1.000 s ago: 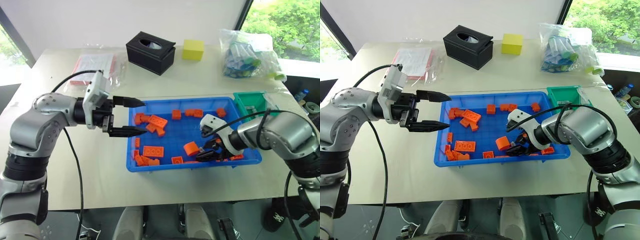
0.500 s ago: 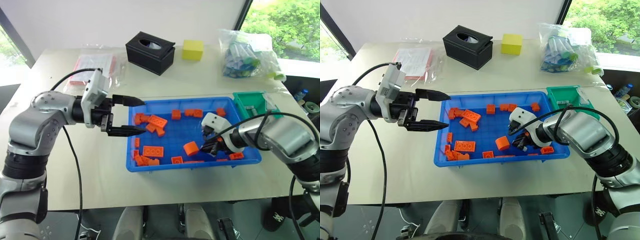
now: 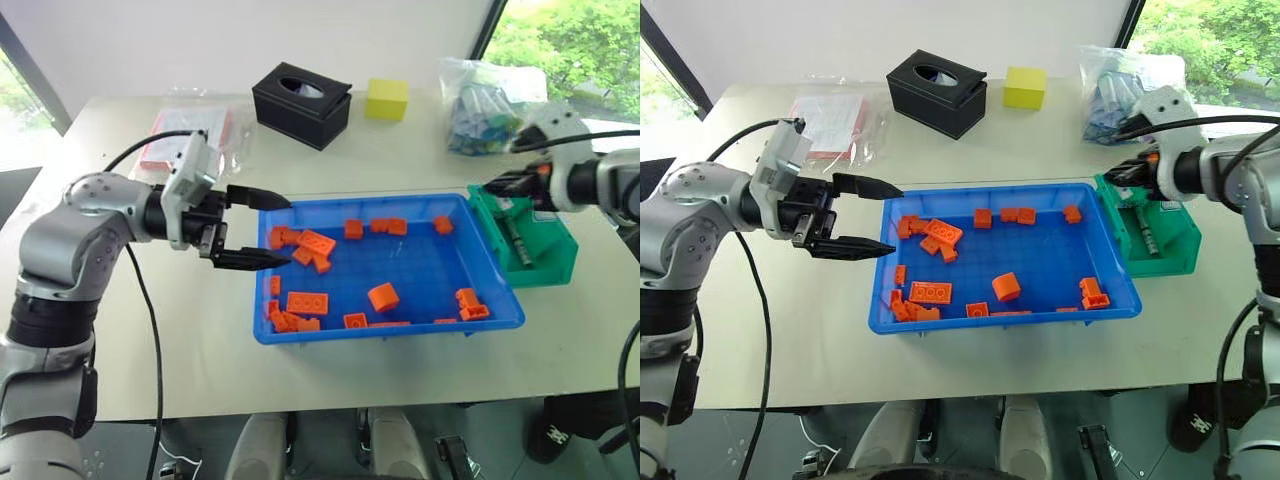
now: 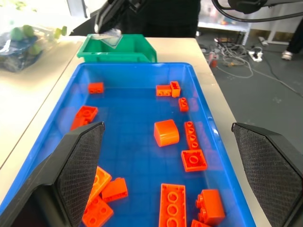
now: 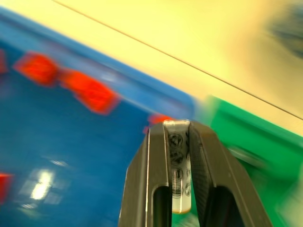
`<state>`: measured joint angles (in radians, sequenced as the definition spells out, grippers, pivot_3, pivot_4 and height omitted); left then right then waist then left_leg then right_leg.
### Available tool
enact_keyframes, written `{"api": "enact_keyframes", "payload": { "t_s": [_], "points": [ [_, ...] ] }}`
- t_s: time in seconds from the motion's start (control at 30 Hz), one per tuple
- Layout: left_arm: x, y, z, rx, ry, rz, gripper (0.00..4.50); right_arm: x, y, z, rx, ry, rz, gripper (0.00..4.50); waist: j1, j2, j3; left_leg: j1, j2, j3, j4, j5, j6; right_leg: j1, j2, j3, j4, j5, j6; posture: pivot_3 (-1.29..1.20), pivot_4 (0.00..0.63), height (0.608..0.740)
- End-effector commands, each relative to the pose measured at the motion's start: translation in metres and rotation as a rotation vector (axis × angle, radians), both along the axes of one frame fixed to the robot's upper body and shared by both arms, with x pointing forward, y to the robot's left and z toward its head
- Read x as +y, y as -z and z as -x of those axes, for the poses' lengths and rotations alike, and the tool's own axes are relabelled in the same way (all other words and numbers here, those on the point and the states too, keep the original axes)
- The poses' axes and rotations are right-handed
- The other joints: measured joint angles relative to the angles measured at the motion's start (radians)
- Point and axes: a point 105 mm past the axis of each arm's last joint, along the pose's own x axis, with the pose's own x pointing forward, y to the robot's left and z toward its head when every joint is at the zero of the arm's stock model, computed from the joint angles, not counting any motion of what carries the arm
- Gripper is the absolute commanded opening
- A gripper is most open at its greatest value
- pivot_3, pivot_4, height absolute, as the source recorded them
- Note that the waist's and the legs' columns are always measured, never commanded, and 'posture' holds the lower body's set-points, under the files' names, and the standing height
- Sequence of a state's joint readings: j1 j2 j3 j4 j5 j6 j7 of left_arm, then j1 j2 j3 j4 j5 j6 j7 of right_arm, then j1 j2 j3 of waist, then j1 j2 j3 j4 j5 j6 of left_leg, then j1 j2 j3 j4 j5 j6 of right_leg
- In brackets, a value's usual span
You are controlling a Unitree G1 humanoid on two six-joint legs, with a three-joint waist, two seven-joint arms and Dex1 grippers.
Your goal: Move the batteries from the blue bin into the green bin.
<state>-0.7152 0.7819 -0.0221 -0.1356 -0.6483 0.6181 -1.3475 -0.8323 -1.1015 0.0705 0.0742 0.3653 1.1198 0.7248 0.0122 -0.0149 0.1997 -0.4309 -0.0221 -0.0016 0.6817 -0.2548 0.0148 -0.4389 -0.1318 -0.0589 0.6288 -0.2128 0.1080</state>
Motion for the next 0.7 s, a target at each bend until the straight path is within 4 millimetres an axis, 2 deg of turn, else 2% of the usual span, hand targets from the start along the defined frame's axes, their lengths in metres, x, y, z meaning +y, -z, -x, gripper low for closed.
{"api": "enact_keyframes", "payload": {
  "t_s": [0.03,0.1,0.13,0.27,0.43,0.57,0.7],
  "points": [
    [-0.002,-0.01,0.0,-0.049,0.015,0.004,4.5,-0.026,0.002,0.001,-0.045,0.072,0.046,0.03,-0.001,0.0,0.0,0.0,0.0,0.0,0.0,0.0,0.0,0.0,0.0,0.0,0.0,0.0,0.0,0.0,0.15,0.692],
    [-0.004,-0.01,0.0,-0.05,0.021,0.006,4.5,-0.033,0.012,0.0,-0.062,0.107,0.025,1.1,-0.004,0.0,0.0,0.0,0.0,0.001,0.0,0.0,0.0,0.0,0.0,0.0,0.001,0.0,0.0,0.0,0.15,0.692],
    [-0.005,-0.009,0.0,-0.05,0.023,0.007,4.5,-0.035,0.014,-0.001,-0.073,0.114,0.018,1.47,-0.007,0.0,0.0,0.0,0.0,0.001,0.0,0.0,0.0,-0.001,0.0,0.001,0.001,0.0,0.0,0.0,0.15,0.692],
    [-0.006,-0.007,0.001,-0.034,0.024,0.018,4.5,-0.035,0.003,-0.004,-0.23,0.108,-0.046,3.3,-0.013,0.001,0.0,0.0,0.001,0.001,0.0,0.0,0.0,-0.001,0.0,0.001,0.002,0.0,0.0,0.0,0.15,0.692],
    [0.002,0.004,-0.001,-0.009,-0.03,0.008,4.5,-0.03,-0.006,0.021,-0.331,0.022,-0.112,3.3,0.002,0.001,0.0,0.0,0.001,0.0,0.0,0.0,0.0,-0.001,0.0,0.001,0.002,0.002,0.003,0.0,0.15,0.692],
    [0.021,0.007,-0.007,0.027,-0.146,0.022,4.5,-0.024,0.003,0.066,-0.313,-0.114,-0.168,3.3,0.004,0.0,0.0,0.0,0.0,-0.002,0.0,0.0,0.0,0.002,0.001,0.0,0.001,0.002,0.003,0.0,0.15,0.692],
    [0.038,0.01,-0.007,0.057,-0.227,0.022,4.5,-0.02,0.012,0.102,-0.281,-0.226,-0.207,3.3,-0.001,0.001,0.0,0.004,0.001,-0.002,0.001,0.0,0.0,0.005,0.0,0.0,0.0,0.002,0.003,0.0,0.15,0.692]
  ]
}}
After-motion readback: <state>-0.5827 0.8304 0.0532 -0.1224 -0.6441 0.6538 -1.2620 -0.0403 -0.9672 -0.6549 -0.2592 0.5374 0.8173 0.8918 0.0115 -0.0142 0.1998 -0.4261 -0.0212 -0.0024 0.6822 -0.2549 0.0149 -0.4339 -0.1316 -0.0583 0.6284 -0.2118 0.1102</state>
